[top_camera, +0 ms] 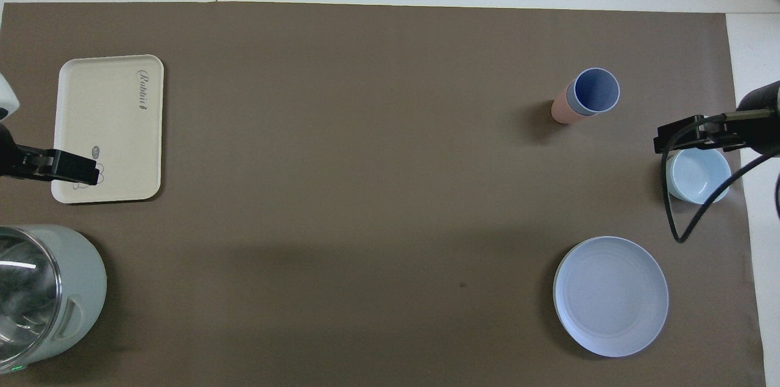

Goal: Place cup on tray
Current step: 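Raise the right gripper from the bowl toward the blue cup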

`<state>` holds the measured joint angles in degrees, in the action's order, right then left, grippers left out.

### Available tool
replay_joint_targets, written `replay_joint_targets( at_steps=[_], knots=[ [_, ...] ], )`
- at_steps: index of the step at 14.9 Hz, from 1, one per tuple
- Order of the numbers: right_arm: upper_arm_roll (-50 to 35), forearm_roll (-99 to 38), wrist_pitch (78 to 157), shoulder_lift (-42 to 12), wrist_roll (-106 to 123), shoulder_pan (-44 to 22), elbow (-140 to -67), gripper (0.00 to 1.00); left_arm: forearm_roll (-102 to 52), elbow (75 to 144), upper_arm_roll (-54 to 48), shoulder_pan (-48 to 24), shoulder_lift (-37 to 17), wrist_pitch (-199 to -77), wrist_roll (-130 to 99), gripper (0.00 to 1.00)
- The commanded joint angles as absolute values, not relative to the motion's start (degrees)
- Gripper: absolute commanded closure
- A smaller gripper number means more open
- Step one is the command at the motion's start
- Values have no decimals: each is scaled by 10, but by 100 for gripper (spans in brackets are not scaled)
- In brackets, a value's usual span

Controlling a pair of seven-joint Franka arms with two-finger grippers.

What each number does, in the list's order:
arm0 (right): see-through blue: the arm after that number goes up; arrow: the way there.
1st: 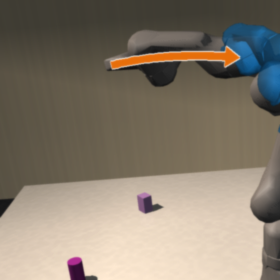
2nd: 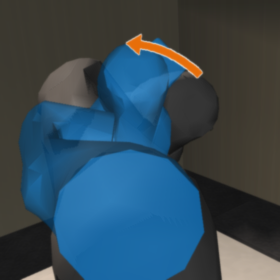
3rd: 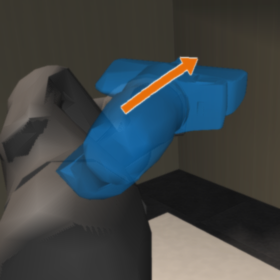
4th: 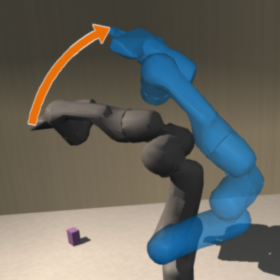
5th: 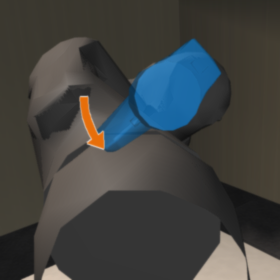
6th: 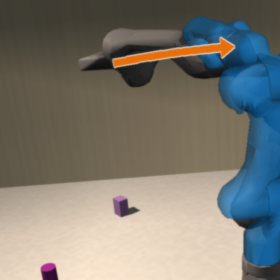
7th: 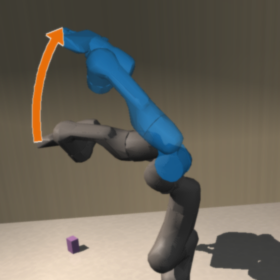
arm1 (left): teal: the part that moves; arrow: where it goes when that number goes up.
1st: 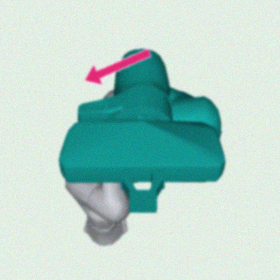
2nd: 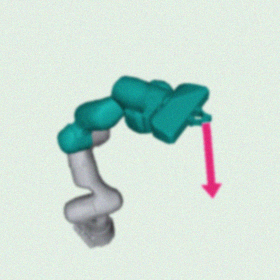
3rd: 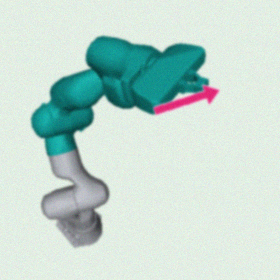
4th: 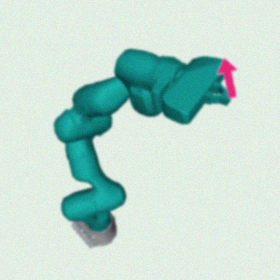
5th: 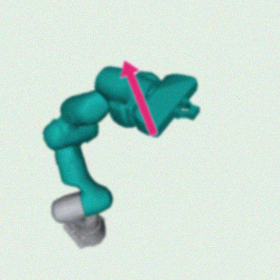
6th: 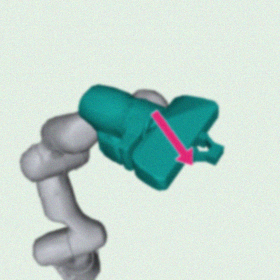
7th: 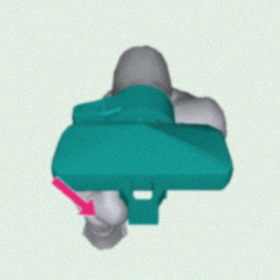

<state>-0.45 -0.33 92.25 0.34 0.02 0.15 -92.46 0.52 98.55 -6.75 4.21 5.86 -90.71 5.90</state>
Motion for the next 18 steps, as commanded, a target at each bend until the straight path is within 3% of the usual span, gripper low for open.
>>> replay_joint_targets(
  at_steps=[1, 11, 13, 18],
  knots=[
    [-7, 2, 905, 15, -4, 10, -933, 0, 14, 992, -72, 48, 65, -909, 62, 0],
    [-5, 11, 910, -2, -29, 11, -909, 2, 14, 992, -72, 48, 65, -909, 62, 0],
    [-2, 11, 911, -40, -66, 22, -870, 3, 14, 992, -72, 48, 65, -909, 62, 0],
    [0, 8, 924, -202, -189, 49, -687, 4, 14, 992, -72, 48, 65, -909, 62, 0]
  ],
)
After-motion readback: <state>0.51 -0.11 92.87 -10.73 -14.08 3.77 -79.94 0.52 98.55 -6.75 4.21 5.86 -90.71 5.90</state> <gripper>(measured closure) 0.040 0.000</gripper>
